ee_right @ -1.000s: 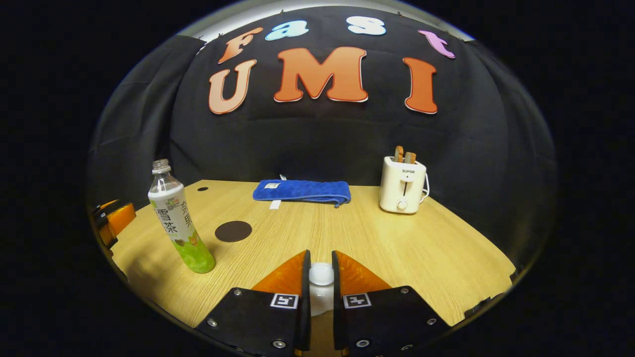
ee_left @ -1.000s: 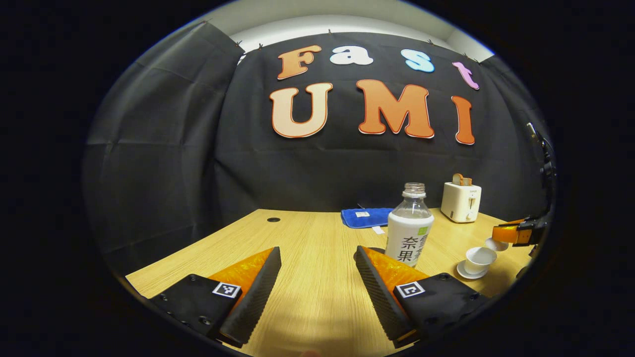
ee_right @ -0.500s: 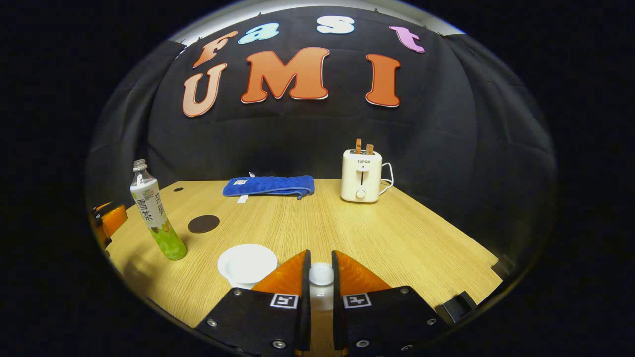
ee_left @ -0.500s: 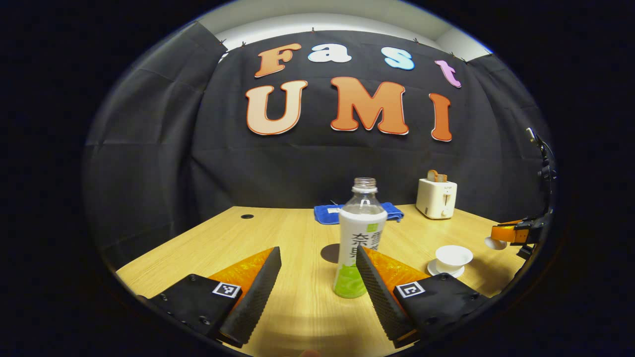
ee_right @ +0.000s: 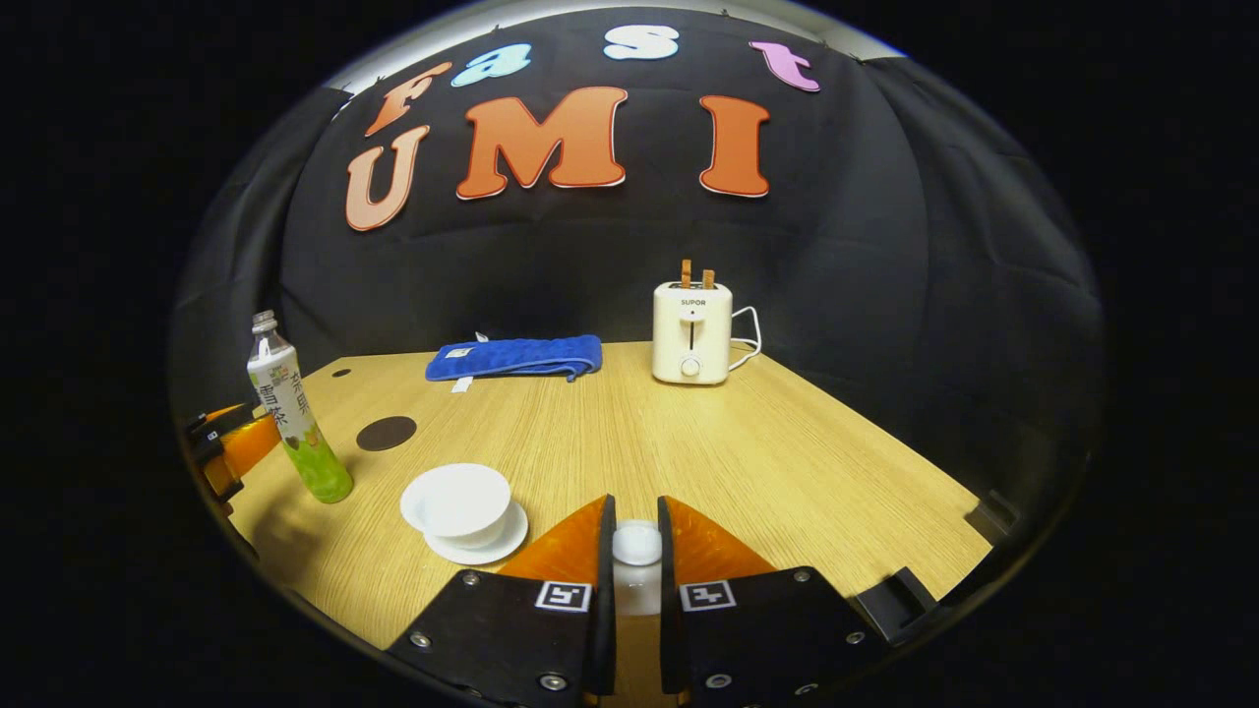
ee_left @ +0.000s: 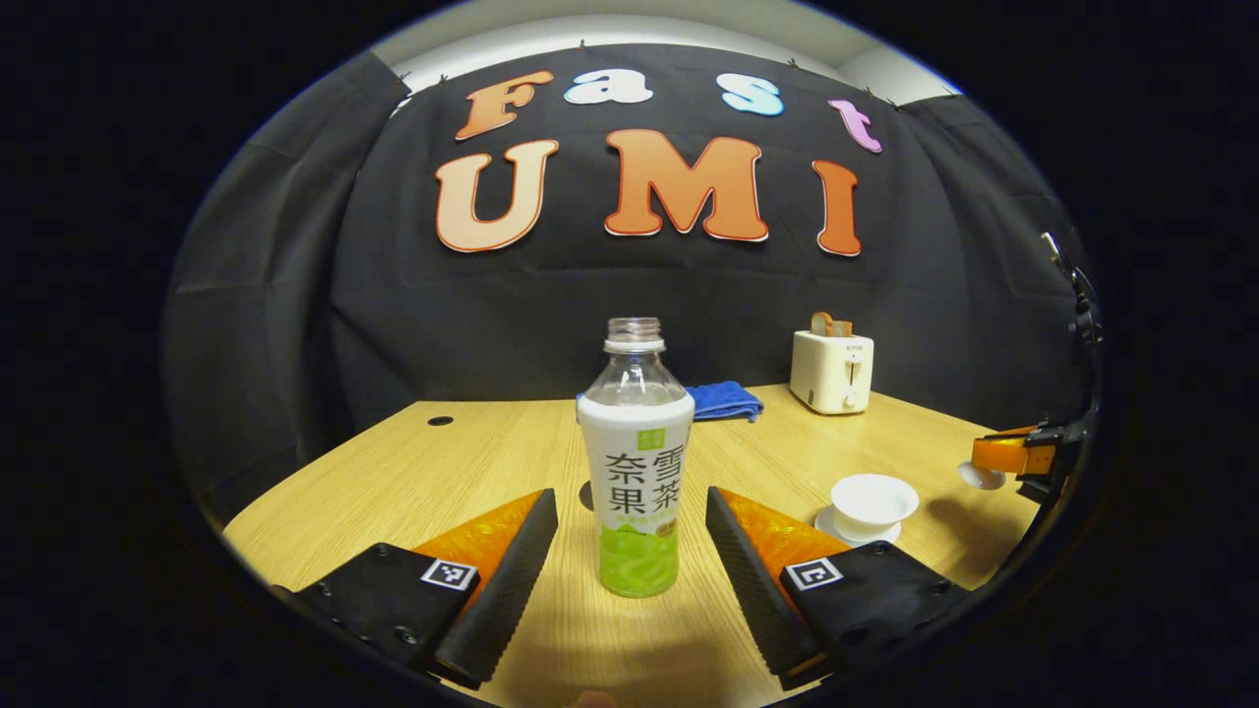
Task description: Open the teacup lid with one hand, grasp the water bottle and pour water into the teacup with the other hand; after pouring, place the water bottle on the coaster and then close the teacup lid.
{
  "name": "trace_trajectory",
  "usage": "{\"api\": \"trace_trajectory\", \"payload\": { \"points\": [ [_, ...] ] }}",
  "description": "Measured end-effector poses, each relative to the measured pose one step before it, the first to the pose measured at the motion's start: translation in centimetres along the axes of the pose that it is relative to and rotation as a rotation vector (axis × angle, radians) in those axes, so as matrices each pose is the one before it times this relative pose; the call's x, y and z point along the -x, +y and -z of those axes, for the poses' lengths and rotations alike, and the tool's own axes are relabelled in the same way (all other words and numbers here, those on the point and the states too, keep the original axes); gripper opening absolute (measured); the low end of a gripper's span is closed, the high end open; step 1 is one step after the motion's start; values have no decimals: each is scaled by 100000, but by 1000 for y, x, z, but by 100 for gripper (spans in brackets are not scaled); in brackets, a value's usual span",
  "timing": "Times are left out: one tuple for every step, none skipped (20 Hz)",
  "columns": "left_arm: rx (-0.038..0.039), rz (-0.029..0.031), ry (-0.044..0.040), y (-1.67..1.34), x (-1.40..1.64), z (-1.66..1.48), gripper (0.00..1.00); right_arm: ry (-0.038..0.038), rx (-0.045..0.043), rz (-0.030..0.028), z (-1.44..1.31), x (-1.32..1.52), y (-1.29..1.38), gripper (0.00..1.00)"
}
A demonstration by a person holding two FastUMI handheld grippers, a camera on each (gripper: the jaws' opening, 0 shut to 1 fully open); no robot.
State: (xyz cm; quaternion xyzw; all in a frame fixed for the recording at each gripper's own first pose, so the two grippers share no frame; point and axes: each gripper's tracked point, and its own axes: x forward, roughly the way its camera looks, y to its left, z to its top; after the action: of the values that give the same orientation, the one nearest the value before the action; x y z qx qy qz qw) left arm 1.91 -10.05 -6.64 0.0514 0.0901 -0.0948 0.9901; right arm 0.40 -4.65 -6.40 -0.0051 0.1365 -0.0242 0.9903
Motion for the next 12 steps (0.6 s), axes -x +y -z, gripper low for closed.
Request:
{"api": "trace_trajectory", "payload": {
  "points": [
    [258,-627,929,-45,-569,342,98,495,-262,377,190,-45,-254,18],
    [706,565,1405,-275,-501,372,98,491,-166,402,153,-56,-206,18],
    [689,-124,1498,-42,-484,418,98,203,-279,471,74,-70,-199,18],
    [297,-625,1340,175,-398,405,97,91,-358,344,13,-9,-230,19],
    [296,-1122,857,305,-498,240,98,31,-180,428,-16,-54,-210,18],
    [537,-152,921,96,-433,224,99,-22,-208,339,85,-141,-213,18],
    [557,219,1413,9,-456,378,99,258,-171,186,62,-124,-45,19],
    [253,58,956,119,-337,309,99,409,-183,51,194,-179,-32,19],
    [80,-554,555,109,-289,133,99,461,-168,-8,140,-143,20,18],
    [-94,-374,567,103,-458,121,98,568,31,-142,243,-118,94,18],
    [408,-196,110,137,24,45,97,338,58,-134,148,-71,95,18],
    [345,-549,89,79,-232,50,82,281,62,-157,190,-111,54,18]
  ]
}}
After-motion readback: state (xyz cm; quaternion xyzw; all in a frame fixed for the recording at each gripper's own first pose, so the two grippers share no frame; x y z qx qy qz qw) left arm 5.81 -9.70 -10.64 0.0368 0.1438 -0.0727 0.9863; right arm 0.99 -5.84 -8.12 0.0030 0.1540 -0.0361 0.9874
